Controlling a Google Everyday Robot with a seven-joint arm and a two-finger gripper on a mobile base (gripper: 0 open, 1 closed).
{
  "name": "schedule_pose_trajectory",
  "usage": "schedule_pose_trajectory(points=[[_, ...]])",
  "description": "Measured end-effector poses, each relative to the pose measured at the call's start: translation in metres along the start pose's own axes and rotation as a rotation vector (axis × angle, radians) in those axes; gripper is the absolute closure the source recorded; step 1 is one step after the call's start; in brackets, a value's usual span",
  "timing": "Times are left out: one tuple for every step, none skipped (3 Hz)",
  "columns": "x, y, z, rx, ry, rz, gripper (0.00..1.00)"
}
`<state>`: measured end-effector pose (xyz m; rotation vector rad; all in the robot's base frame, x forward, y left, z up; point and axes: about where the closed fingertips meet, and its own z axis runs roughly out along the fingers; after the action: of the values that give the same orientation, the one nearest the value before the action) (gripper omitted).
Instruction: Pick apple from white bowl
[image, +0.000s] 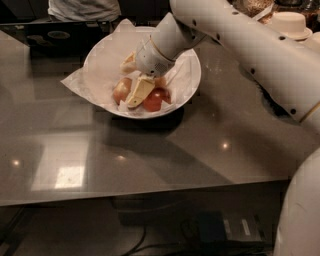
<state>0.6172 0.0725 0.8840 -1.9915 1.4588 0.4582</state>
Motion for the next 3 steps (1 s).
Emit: schedule_pose_trajectory(points=[[0.002,0.0,0.006,-0.009,-0.001,0.006,0.36],[0.006,0.001,0.015,-0.022,-0.001,0.022,0.36],[0.01,0.003,0.022,-0.037,0.002,0.031,0.36]])
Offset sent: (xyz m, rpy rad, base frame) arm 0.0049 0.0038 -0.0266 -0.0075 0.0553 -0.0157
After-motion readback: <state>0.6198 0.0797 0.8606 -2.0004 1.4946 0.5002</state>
